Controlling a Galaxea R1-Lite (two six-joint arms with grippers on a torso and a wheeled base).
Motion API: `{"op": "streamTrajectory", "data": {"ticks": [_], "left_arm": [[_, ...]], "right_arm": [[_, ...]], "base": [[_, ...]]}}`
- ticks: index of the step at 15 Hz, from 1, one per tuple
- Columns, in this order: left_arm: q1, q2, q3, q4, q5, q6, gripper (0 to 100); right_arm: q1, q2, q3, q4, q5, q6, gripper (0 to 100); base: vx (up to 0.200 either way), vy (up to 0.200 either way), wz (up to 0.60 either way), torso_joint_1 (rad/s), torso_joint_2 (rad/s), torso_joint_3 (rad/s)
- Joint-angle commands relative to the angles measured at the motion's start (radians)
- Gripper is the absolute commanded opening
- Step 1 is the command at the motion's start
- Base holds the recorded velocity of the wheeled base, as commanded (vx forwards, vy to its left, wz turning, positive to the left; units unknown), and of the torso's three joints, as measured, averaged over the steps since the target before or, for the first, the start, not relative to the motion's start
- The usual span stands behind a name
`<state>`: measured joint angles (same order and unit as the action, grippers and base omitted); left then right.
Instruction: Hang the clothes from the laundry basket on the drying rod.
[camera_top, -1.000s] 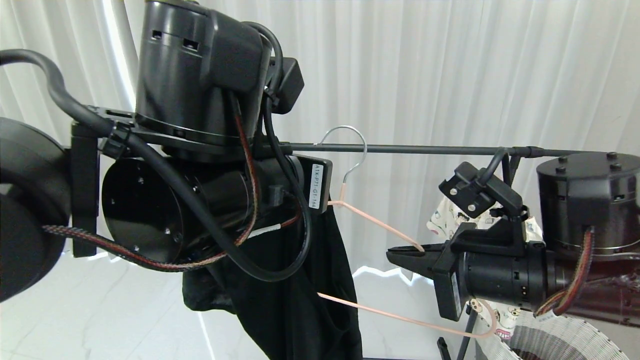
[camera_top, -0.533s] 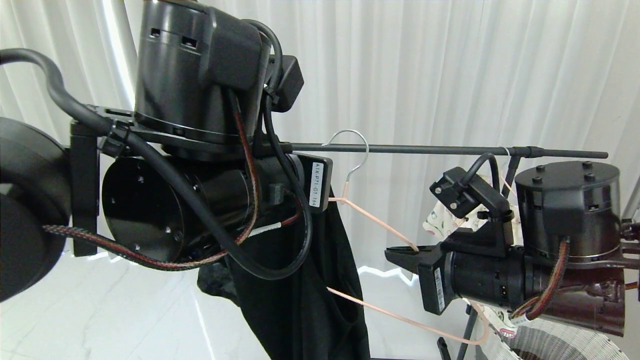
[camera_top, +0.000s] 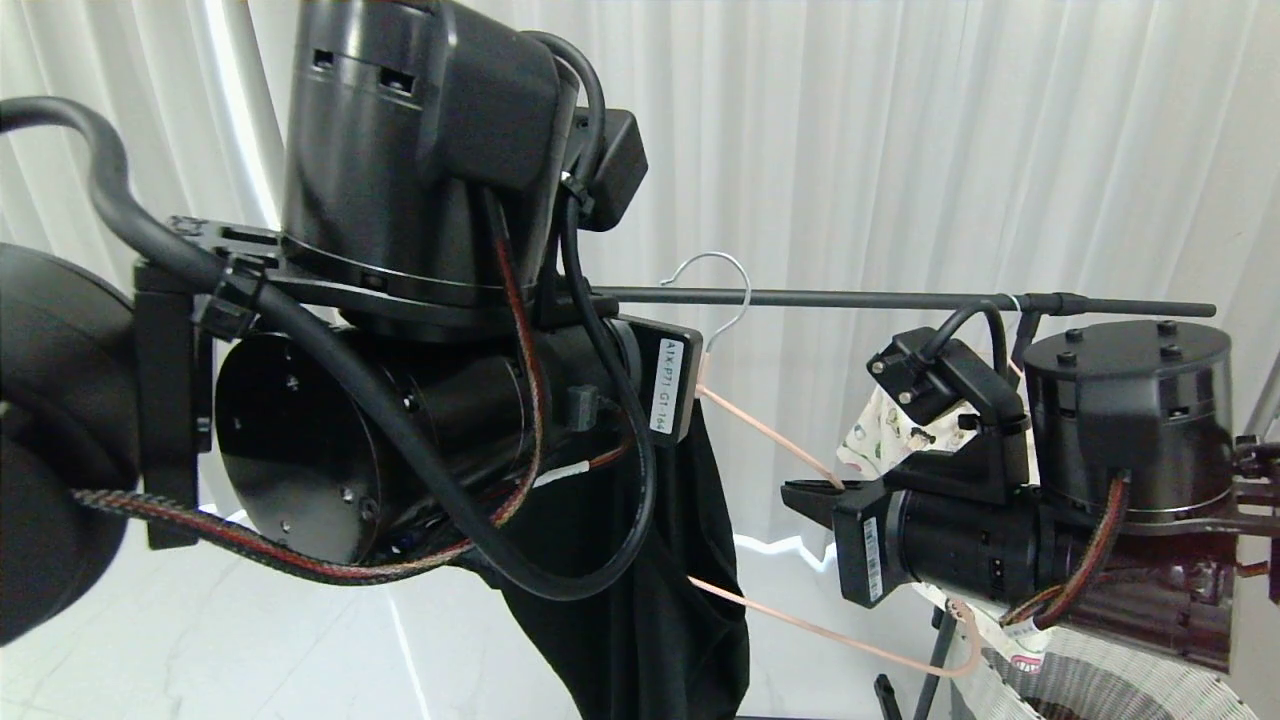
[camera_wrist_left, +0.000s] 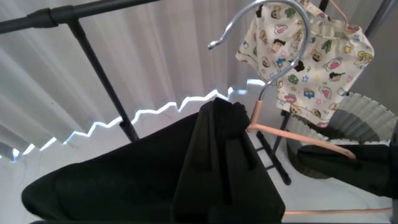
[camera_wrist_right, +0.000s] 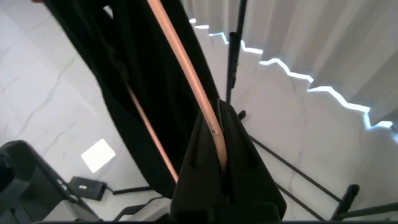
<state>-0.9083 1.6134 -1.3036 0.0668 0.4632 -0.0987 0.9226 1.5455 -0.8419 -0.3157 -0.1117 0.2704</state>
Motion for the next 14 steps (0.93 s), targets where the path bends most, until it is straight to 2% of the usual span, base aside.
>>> {"op": "streamTrajectory", "data": {"ticks": [1,6,12,13,14], "left_arm": [[-0.003,0.002,0.004,-0.001,0.0,0.005,0],[-0.003,-0.006,0.007,-0.025,0.0,0.02,0],[-0.018,0.019,0.015,-0.081,-0.001,0.053,0],[-0.029,0.017,0.021,-0.081,-0.001,0.053,100],[-0.029,0.016,0.024,-0.081,-0.001,0.053,100]], "right_arm": [[-0.01,0.001,0.001,0.0,-0.017,0.001,0],[-0.051,0.016,0.0,0.0,-0.079,0.001,0],[-0.042,0.027,-0.009,-0.002,-0.092,0.0,0],[-0.047,0.028,-0.016,-0.002,-0.102,0.0,0],[-0.048,0.028,-0.016,-0.006,-0.103,0.0,0]], "base": [[0.0,0.0,0.0,0.0,0.0,0.0],[0.0,0.0,0.0,0.0,0.0,0.0],[0.0,0.0,0.0,0.0,0.0,0.0],[0.0,0.0,0.0,0.0,0.0,0.0],[0.0,0.0,0.0,0.0,0.0,0.0]]}}
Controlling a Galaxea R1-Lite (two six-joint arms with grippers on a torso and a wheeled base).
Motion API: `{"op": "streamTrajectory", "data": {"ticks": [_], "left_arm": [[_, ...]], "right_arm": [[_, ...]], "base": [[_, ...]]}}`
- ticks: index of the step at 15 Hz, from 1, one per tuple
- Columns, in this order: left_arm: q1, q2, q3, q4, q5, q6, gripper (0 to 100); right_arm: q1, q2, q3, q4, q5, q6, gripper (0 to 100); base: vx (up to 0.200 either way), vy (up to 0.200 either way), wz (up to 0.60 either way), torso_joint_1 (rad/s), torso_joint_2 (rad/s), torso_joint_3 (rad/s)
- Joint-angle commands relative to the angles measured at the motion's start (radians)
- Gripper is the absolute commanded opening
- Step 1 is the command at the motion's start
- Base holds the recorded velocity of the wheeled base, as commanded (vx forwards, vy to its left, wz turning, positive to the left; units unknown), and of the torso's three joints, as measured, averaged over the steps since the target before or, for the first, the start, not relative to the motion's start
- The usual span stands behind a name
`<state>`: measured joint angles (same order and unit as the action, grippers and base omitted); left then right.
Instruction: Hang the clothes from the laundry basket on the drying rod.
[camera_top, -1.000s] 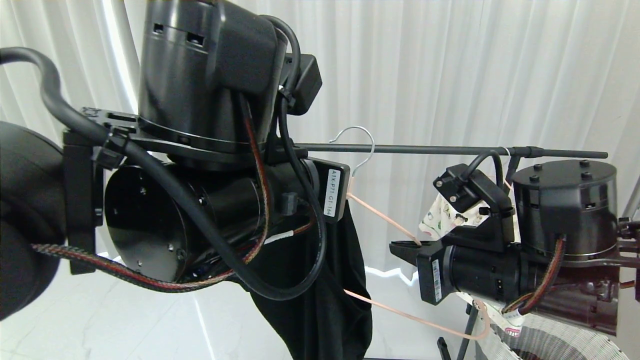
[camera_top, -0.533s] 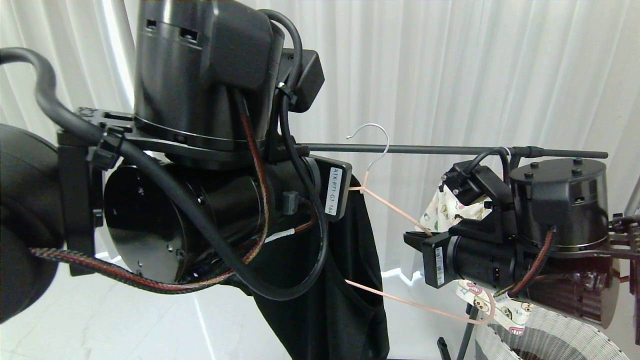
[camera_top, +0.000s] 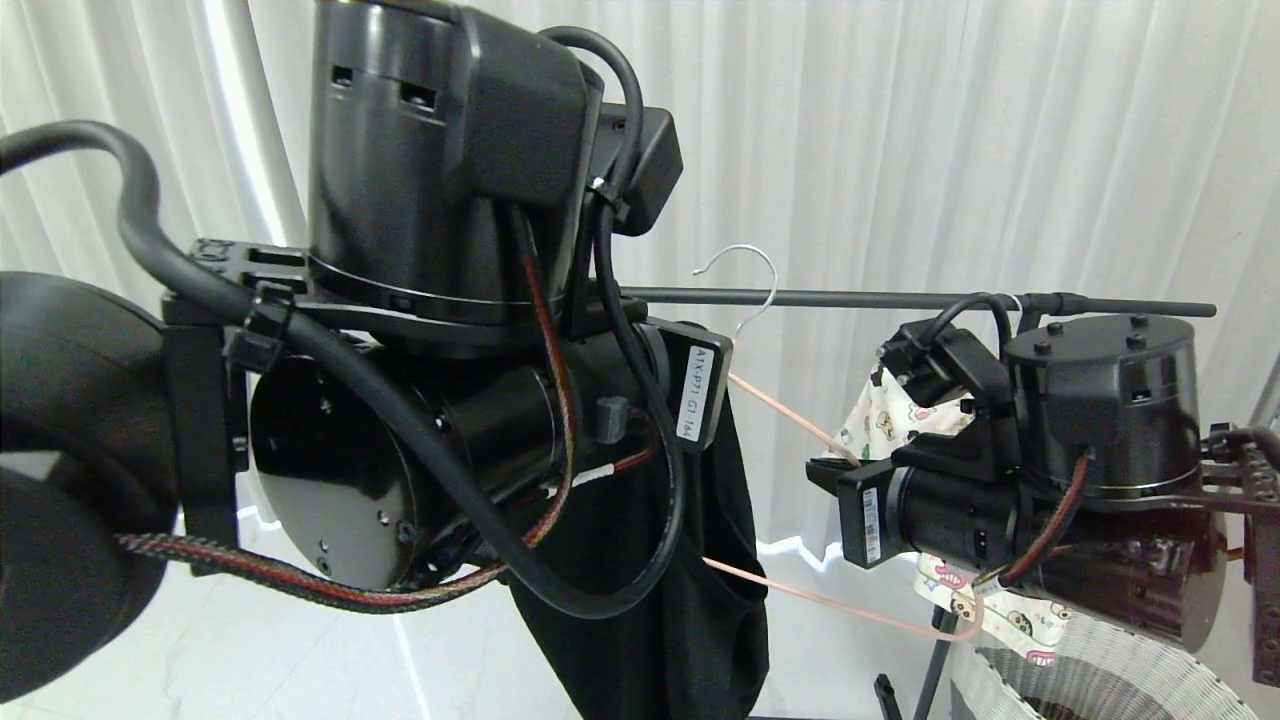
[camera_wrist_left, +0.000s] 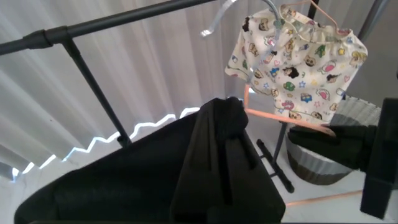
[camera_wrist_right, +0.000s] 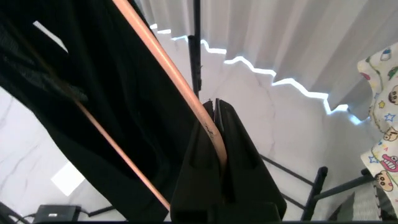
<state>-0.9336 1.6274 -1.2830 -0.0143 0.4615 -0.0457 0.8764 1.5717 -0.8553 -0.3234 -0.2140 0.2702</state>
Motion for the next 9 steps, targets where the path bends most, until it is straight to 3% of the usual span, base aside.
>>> {"op": "streamTrajectory", "data": {"ticks": [1,9], "left_arm": [[-0.002,0.002,0.005,0.0,0.002,0.0,100],[0.021,-0.012,0.004,-0.004,0.008,0.001,100]], "right_arm": [[-0.002,0.004,-0.001,-0.02,-0.001,-0.002,0],[-0.013,0.033,0.004,-0.201,-0.061,-0.037,0]], "base": [[0.0,0.0,0.0,0.0,0.0,0.0],[0.0,0.0,0.0,0.0,0.0,0.0]]}}
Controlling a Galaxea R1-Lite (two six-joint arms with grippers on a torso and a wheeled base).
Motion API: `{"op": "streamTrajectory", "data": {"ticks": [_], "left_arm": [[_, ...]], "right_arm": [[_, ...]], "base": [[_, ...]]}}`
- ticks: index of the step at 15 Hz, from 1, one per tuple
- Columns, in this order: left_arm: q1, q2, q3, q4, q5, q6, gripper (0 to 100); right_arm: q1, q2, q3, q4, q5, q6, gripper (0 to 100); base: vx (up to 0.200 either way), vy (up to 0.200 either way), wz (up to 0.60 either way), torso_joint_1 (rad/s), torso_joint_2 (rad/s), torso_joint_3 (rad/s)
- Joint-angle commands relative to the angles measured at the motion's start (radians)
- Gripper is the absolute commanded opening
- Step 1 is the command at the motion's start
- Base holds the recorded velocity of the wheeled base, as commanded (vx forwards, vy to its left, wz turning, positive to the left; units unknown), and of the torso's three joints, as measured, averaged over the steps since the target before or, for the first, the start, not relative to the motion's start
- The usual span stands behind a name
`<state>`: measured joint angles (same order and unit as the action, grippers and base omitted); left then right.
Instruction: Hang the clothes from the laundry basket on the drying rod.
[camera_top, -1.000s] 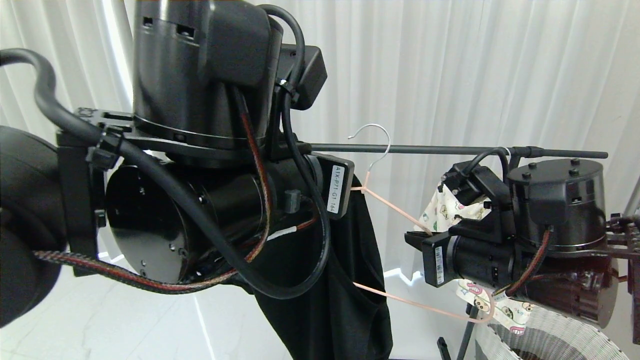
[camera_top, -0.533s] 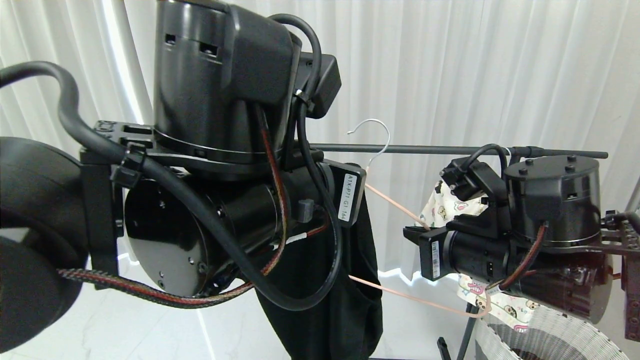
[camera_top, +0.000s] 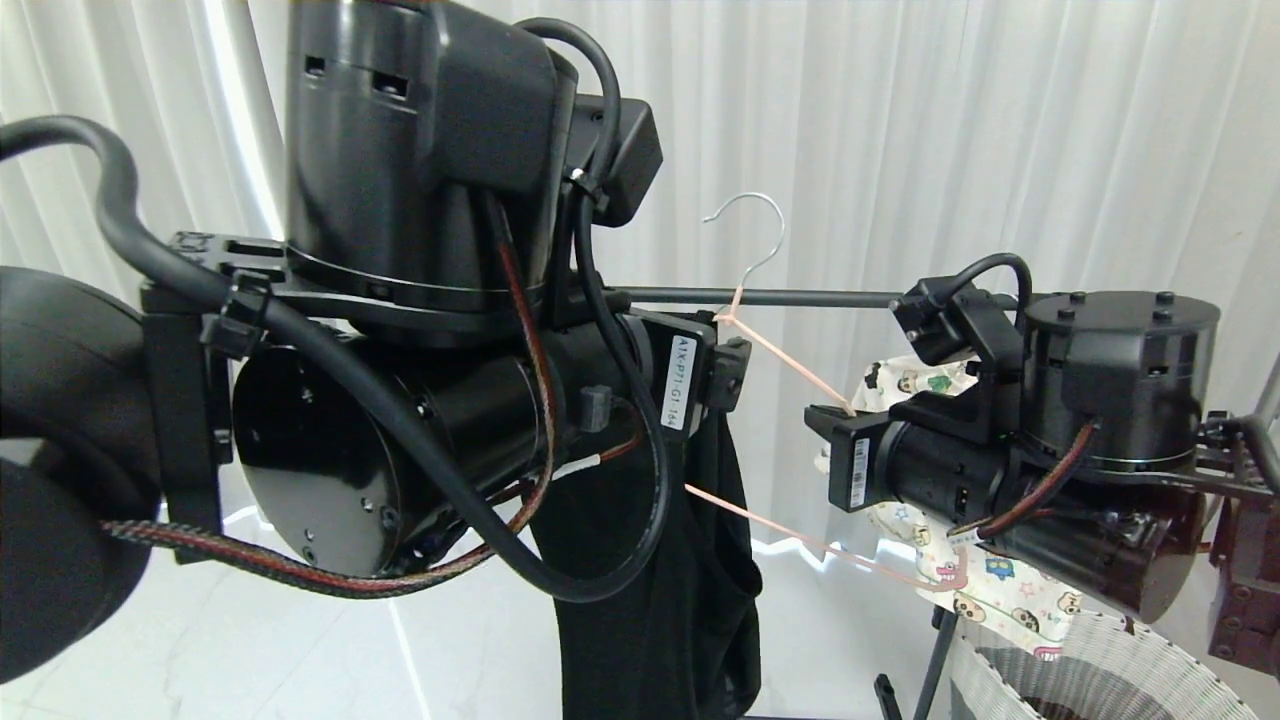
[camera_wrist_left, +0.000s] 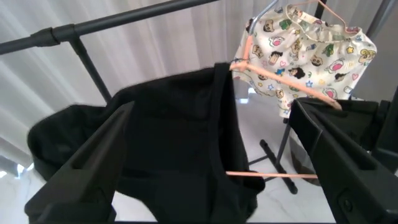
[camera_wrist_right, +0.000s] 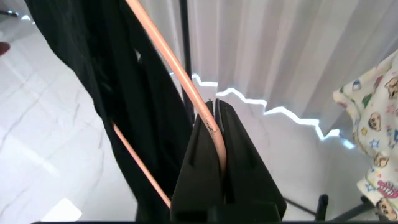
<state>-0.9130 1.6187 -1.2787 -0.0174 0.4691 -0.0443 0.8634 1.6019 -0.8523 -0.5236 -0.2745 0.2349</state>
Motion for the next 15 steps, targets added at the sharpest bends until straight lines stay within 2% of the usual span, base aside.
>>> {"op": "streamTrajectory", "data": {"ticks": [1,4,6,8,11,13,14,15], "left_arm": [[0.0,-0.003,0.001,0.001,0.0,0.0,100],[0.0,-0.053,0.064,0.001,-0.001,0.015,100],[0.002,-0.198,0.271,-0.001,-0.024,0.043,100],[0.002,-0.316,0.395,-0.001,-0.092,0.049,100],[0.003,-0.395,0.455,-0.001,-0.187,0.055,100],[0.006,-0.405,0.484,-0.001,-0.227,0.099,100],[0.006,-0.408,0.484,-0.009,-0.276,0.109,100],[0.009,-0.41,0.484,-0.026,-0.365,0.115,100]], "right_arm": [[0.0,0.009,0.001,-0.026,0.0,-0.009,0],[-0.017,0.0,0.016,-0.042,0.0,-0.039,0],[-0.018,-0.054,0.09,-0.059,0.012,-0.115,0],[-0.012,-0.108,0.182,-0.099,0.043,-0.147,0],[-0.011,-0.197,0.294,-0.119,0.104,-0.226,0],[0.0,-0.25,0.346,-0.119,0.149,-0.259,0],[0.016,-0.272,0.369,-0.119,0.152,-0.266,0],[0.042,-0.292,0.392,-0.119,0.15,-0.266,0]], "base": [[0.0,0.0,0.0,0.0,0.0,0.0],[0.0,0.0,0.0,0.0,0.0,0.0],[0.0,0.0,0.0,0.0,0.0,0.0],[0.0,0.0,0.0,0.0,0.0,0.0],[0.0,0.0,0.0,0.0,0.0,0.0],[0.0,0.0,0.0,0.0,0.0,0.0],[0.0,0.0,0.0,0.0,0.0,0.0],[0.0,0.0,0.0,0.0,0.0,0.0]]}}
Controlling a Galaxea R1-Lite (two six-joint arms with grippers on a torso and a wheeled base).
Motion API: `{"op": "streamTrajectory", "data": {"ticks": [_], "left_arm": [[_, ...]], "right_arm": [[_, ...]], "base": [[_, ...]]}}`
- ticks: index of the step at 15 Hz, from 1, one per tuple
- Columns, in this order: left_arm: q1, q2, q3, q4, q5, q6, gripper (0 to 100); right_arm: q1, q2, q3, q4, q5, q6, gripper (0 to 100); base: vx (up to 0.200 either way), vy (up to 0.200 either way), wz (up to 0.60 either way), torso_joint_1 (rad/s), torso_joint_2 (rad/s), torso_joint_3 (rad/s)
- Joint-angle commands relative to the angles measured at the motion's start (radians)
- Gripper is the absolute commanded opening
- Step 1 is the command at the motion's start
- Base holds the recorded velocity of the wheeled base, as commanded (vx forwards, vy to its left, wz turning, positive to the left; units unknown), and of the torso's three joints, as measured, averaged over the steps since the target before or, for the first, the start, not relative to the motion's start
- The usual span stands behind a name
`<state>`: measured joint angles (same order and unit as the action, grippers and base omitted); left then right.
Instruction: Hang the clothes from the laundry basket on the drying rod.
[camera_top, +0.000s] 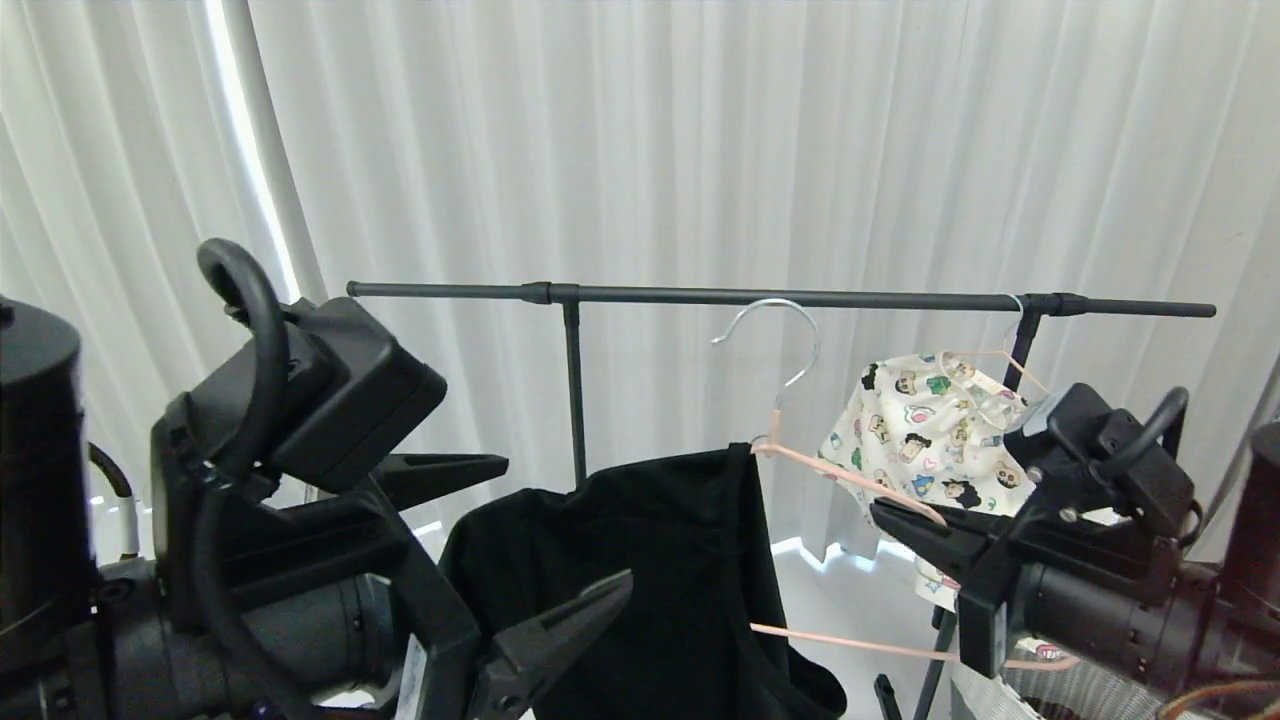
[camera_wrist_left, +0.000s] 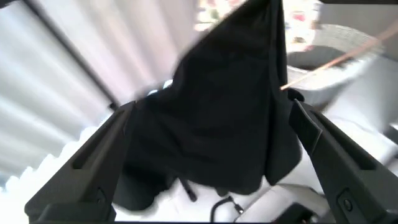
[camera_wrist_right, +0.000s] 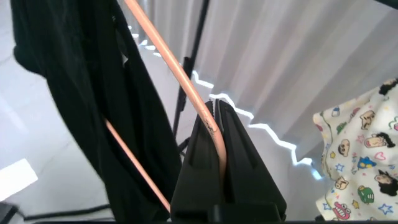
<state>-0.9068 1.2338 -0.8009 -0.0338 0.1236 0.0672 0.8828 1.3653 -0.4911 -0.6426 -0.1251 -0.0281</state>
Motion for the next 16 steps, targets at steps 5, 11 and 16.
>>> {"op": "streamTrajectory", "data": {"ticks": [5,11,16], "left_arm": [[0.057,-0.002,0.068,-0.015,-0.317,0.109,100],[0.155,0.065,0.097,-0.058,-0.441,0.197,100],[0.101,0.069,0.12,-0.058,-0.443,0.197,100]], "right_arm": [[0.11,-0.118,0.078,0.0,0.002,-0.004,0],[0.228,-0.114,0.083,0.0,0.009,-0.004,0],[0.234,-0.106,0.077,0.0,0.009,-0.006,0]], "base": [[0.0,0.0,0.0,0.0,0.0,0.0],[0.0,0.0,0.0,0.0,0.0,0.0],[0.0,0.0,0.0,0.0,0.0,0.0]]}}
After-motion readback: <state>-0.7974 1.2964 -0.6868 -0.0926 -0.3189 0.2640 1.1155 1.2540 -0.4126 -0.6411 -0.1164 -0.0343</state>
